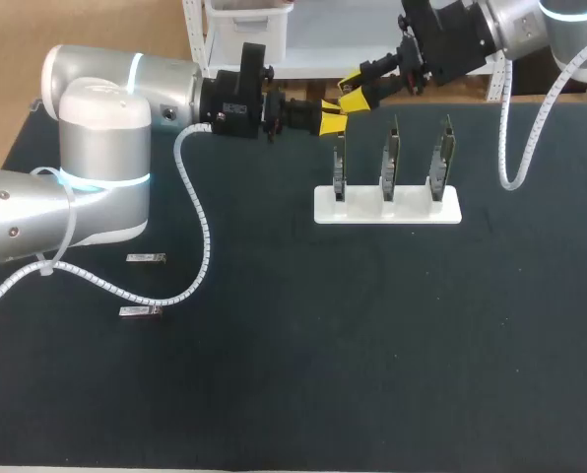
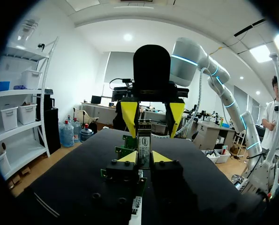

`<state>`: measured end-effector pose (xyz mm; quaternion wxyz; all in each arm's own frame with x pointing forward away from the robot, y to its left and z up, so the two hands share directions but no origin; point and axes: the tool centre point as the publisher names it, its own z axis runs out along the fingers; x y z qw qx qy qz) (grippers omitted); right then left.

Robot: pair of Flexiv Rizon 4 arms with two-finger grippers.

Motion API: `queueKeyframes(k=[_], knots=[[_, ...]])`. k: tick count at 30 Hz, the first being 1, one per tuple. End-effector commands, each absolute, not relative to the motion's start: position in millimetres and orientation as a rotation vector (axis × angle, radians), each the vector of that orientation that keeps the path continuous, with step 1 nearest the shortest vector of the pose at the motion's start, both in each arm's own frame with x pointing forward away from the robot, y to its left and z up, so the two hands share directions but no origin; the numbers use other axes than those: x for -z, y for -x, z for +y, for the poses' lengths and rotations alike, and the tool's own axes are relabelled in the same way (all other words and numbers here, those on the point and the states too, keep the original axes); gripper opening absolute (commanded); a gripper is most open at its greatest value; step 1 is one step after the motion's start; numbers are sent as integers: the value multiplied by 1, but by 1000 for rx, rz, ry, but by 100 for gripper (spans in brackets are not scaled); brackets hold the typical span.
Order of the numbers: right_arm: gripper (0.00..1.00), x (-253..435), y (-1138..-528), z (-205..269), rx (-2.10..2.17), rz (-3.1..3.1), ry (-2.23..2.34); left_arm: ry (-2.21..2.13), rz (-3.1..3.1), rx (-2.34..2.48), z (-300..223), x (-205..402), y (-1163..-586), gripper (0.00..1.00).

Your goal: Pick up the optical module with the left hand, and insert it into the network port with the right hand.

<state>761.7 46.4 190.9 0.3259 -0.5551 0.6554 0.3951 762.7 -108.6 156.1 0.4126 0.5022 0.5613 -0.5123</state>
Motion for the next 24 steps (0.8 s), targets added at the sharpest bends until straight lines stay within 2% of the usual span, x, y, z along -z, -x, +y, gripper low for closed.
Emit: queueKeyframes(k=[1,12,13,14,15,24], knots=[[0,-191,-760,47,-1031,1719,1454,-1265,1412,1289,-108,-156,-764,0],[0,-190,-758,46,-1026,1720,1458,-1265,1412,1289,-108,-156,-764,0],[0,-190,-758,46,-1025,1721,1458,-1265,1412,1289,-108,-156,-764,13],[0,-190,-758,46,-1025,1722,1457,-1265,1412,1289,-108,-156,-764,48],[0,-190,-757,46,-1024,1722,1457,-1265,1412,1289,-108,-156,-764,100],[0,-191,-757,44,-1013,1727,1453,-1265,1412,1289,-108,-156,-764,100]])
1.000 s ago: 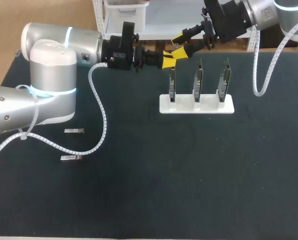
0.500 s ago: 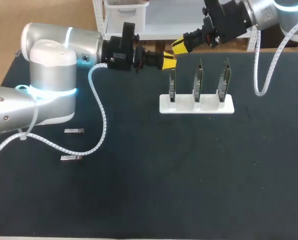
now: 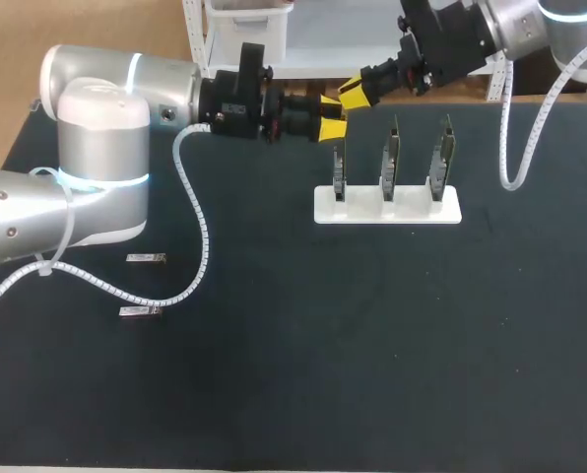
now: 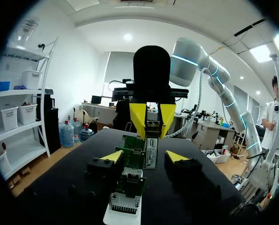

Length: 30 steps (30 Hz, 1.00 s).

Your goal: Pick up the optical module with the left hand, and insert it into the network port with the right hand.

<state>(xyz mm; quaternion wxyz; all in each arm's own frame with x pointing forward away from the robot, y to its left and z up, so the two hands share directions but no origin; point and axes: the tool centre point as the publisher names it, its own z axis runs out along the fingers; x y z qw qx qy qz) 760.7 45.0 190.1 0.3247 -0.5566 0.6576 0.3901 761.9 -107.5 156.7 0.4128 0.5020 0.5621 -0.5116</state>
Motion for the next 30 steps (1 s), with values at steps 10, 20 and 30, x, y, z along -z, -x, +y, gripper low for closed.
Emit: queueKeyframes(k=[10,20,30], knots=[[0,-192,-758,42,-1012,1726,1440,-1310,1459,1218,-98,-156,-760,100],[0,-192,-758,41,-1014,1723,1431,-1473,1563,1063,-86,-143,-756,100],[0,-192,-756,40,-1013,1727,1423,-1597,1626,926,-78,-132,-765,100]])
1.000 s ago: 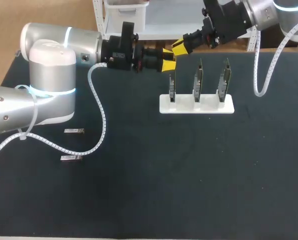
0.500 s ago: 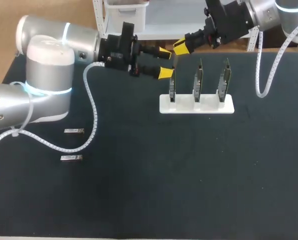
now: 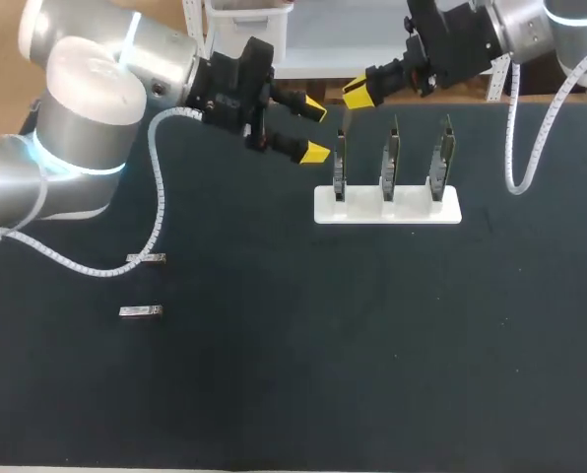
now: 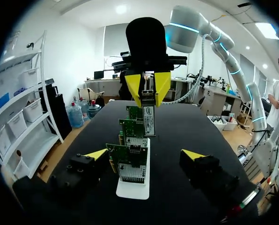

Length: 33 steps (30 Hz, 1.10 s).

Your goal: Pick up the optical module with the left hand, and insert it into the network port with the right hand.

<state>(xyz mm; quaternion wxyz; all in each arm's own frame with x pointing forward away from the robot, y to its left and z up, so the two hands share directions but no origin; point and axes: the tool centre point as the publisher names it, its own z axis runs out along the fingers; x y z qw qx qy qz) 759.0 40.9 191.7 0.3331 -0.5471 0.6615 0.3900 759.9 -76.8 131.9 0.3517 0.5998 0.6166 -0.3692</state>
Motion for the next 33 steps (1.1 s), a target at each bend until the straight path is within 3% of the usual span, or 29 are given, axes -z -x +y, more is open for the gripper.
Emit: queueKeyframes(k=[1,33], knots=[[0,-192,-756,40,-1012,1728,1423,-1603,1631,923,-78,-131,-766,100],[0,-192,-751,35,-995,1737,1409,-1752,1682,871,-83,-106,-763,100]])
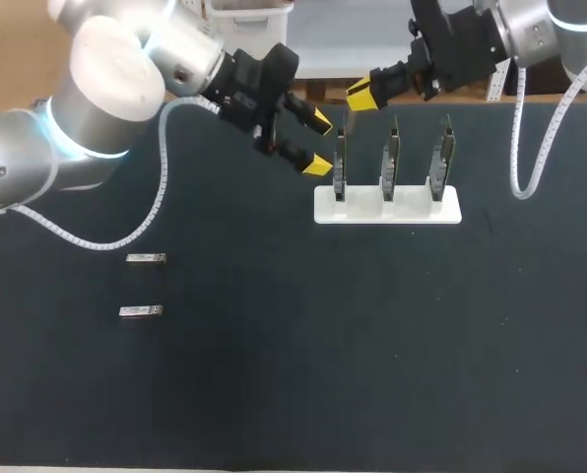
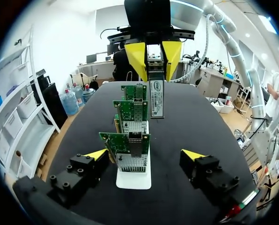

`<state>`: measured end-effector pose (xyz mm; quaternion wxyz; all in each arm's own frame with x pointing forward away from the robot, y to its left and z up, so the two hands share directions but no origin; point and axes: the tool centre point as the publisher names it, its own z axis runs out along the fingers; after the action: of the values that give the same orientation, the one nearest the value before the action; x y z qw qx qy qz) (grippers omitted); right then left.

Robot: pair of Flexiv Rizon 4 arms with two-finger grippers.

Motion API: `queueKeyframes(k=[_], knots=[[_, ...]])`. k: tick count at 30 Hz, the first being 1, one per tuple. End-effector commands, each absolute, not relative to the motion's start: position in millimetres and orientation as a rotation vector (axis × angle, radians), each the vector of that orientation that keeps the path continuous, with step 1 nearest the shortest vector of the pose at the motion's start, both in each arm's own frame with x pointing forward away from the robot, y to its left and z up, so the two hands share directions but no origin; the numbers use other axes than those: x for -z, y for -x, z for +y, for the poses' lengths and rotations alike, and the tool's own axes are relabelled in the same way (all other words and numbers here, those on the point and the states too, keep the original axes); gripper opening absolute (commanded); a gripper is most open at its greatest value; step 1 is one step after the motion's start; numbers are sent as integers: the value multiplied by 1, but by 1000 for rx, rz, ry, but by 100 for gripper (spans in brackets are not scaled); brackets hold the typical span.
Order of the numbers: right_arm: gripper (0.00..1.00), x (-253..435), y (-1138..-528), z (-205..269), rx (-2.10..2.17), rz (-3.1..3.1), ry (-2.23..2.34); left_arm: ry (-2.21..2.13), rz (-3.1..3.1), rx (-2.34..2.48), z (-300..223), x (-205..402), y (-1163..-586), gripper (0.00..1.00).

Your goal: Pick up the optical module with the left hand, and insert it into the network port with the right hand.

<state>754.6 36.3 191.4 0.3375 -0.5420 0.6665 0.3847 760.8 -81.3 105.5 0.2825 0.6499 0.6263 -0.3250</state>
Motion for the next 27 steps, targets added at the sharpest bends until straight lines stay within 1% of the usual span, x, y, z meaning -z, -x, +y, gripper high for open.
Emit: queueKeyframes(k=[1,27], knots=[[0,-192,-751,35,-995,1738,1409,-1755,1682,871,-83,-106,-763,100],[0,-193,-747,34,-986,1742,1418,-1786,1704,814,-78,-102,-767,100]])
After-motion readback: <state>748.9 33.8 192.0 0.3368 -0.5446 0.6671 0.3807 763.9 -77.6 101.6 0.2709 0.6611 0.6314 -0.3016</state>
